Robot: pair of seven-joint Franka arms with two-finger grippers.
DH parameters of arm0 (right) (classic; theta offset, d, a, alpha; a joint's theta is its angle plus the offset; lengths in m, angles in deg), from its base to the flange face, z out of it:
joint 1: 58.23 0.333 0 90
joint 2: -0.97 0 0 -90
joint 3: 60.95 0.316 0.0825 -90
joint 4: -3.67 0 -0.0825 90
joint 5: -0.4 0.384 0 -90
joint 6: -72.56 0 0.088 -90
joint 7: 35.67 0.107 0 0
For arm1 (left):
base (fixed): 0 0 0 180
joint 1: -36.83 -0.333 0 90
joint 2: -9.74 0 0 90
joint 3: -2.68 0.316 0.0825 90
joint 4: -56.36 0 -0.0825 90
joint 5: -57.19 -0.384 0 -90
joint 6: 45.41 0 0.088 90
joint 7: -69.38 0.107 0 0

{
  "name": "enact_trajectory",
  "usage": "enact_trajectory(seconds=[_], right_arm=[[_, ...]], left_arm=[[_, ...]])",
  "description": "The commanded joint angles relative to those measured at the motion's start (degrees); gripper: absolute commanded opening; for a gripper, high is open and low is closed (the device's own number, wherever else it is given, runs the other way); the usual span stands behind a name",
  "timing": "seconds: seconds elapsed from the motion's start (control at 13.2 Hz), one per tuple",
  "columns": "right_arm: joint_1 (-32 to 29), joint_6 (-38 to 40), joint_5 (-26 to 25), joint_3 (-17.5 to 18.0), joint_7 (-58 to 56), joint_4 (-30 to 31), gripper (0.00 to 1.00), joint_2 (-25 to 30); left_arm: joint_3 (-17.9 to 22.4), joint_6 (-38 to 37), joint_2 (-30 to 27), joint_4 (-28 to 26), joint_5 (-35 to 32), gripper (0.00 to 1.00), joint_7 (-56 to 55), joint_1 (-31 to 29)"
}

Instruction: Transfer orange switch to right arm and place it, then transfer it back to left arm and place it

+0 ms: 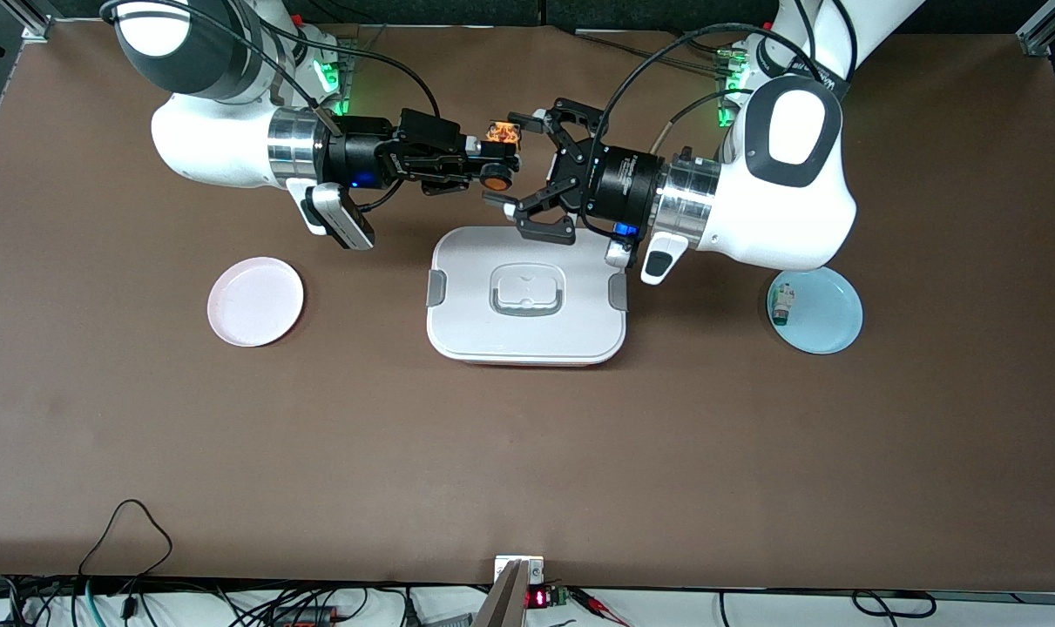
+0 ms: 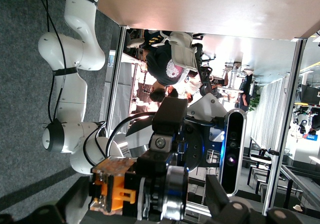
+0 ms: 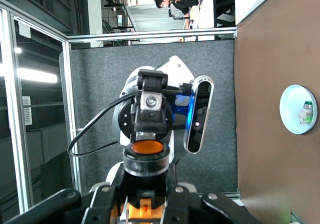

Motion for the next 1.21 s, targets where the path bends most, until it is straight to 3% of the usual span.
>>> enact_trajectory(seconds=[0.0,0.45,0.6,0.91,1.13], right_arm=[[-0.2,0.1,0.8,0.1,-1.3,0.8,0.29,1.2],[-0.7,-0.2,-0.2,-0.1,-3.4,0.8,0.27,2.1],[-1.7,0.0,-2.4,-0.1,-3.4,1.0,0.27,2.7],[-5.1,1.0,-20.4,-0.1,-4.5,0.7,0.27,3.8],[-6.6,4.5,-35.5,-2.5,-7.9,0.5,0.26,3.6]], left_arm=[[-0.2,-0.6,0.8,1.8,0.4,1.00,-1.1,-0.2],[0.0,-8.7,0.2,4.3,-4.8,1.00,-0.8,-4.3],[-0.3,-13.6,-0.4,6.9,-11.7,1.00,-0.7,-5.0],[-1.0,-19.8,-5.0,7.9,-26.1,1.00,0.7,-5.0],[-2.2,-22.3,-8.4,7.6,-35.7,1.00,8.3,-4.6]])
